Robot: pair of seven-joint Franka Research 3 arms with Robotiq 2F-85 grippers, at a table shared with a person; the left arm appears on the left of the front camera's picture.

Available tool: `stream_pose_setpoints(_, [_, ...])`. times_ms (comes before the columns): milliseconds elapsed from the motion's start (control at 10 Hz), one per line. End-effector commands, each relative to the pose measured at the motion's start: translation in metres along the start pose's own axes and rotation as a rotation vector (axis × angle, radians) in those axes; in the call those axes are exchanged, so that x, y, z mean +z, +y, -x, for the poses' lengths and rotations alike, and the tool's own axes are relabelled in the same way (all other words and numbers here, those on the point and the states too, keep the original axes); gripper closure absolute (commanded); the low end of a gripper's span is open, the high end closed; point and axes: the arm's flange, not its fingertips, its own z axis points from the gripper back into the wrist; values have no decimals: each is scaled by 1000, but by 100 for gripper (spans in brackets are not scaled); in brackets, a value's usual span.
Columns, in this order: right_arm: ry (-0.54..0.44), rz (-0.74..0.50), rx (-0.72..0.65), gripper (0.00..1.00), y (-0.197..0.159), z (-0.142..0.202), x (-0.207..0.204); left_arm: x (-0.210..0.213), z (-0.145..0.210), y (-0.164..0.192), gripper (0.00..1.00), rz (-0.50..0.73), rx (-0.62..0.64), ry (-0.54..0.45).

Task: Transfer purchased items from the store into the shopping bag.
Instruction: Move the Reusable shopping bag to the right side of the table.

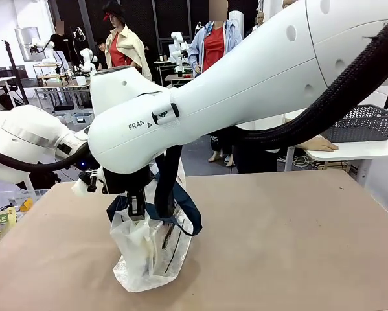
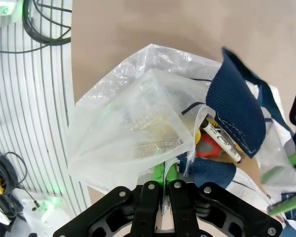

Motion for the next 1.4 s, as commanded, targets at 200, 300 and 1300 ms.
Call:
stream_pose_setpoints(200, [35, 28, -4, 100, -9, -20, 1, -4, 5, -2, 41, 84, -69, 42])
stream_pose_setpoints(300, [38, 24, -1, 100, -10, -23, 1, -5, 5, -2, 41, 99, -83, 53])
stream_pose_setpoints(1300, [68, 77, -23, 100, 2, -42, 1, -28, 18, -27, 41, -266, -158, -411])
